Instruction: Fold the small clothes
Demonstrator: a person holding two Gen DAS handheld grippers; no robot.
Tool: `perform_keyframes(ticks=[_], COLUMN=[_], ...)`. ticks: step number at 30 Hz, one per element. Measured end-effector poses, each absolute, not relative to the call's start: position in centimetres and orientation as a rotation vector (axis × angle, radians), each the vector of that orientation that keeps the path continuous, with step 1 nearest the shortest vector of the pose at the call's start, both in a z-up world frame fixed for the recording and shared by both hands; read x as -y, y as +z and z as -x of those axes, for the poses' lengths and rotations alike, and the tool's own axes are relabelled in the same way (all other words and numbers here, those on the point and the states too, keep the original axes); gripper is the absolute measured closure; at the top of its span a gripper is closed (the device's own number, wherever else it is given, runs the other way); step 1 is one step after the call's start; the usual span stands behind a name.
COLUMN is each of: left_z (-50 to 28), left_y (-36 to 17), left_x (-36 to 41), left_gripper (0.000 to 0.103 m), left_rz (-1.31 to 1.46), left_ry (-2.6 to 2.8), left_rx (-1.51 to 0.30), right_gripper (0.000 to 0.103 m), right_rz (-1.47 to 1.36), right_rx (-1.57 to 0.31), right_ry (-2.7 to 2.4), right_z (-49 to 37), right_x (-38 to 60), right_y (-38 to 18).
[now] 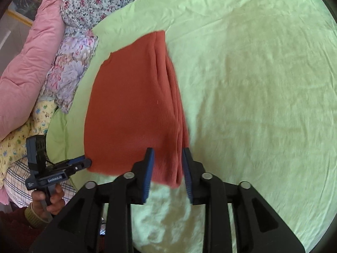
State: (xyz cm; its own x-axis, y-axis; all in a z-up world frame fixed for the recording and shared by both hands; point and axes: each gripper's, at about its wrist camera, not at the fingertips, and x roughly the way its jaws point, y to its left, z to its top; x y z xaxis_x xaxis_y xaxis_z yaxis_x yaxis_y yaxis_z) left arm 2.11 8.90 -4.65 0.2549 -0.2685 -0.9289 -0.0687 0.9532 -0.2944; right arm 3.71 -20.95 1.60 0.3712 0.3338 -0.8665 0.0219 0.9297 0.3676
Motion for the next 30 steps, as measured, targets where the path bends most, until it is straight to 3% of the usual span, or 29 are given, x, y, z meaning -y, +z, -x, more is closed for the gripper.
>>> perform_keyframes(ticks=[2,5,6,7,11,16,22,30], left_z=[-1.9,-1.9,-2.1,-2.2,-2.6,-2.6,-2.3,-1.8], left_y=[-5.0,-5.3,-5.4,-5.5,-6.1,-6.5,-5.2,-3.5], left_x=[-9.1,-9.0,-8.9,-8.7,-8.1,-7.0,-7.1,-6.9], left_gripper=[0.052,0.052,0.052,0.052,0.051,0.051,0.054,0.054], left_rz=[0.306,0.295,0.287,0.275,0.229,0.150,0.160,0.167], left_ry=[-0.136,-0.130,-0.131,-0.129,-0.129,-0.127,-0.160,-0.188], left_rx=[-1.317,-1.321,-1.323,-1.326,-1.334,-1.341,-1.341,-1.308], right_gripper=[0.064,0.066,0.075,0.098,0.099,0.099,0.092,0.092], right_rz=[-0.347,-0.336,-0.342,-0.343,-0.231,-0.114,-0.204,-0.306], right_rx=[-1.204,-1.240,-1.236,-1.222,-1.161,-1.246,-1.209,-1.132], right_ry=[0.212,0.216,0.236,0.252,0.222,0.189,0.142,0.106], right_z=[-3.1,-2.9,-3.1,-3.2,-3.3,-3.7,-3.2,-1.4], right_x=[20.8,20.5,20.4,20.2,20.1,19.6,20.2,21.3], right_y=[0.5,-1.3,-1.5,-1.4,-0.1,-3.1,-1.9,0.1])
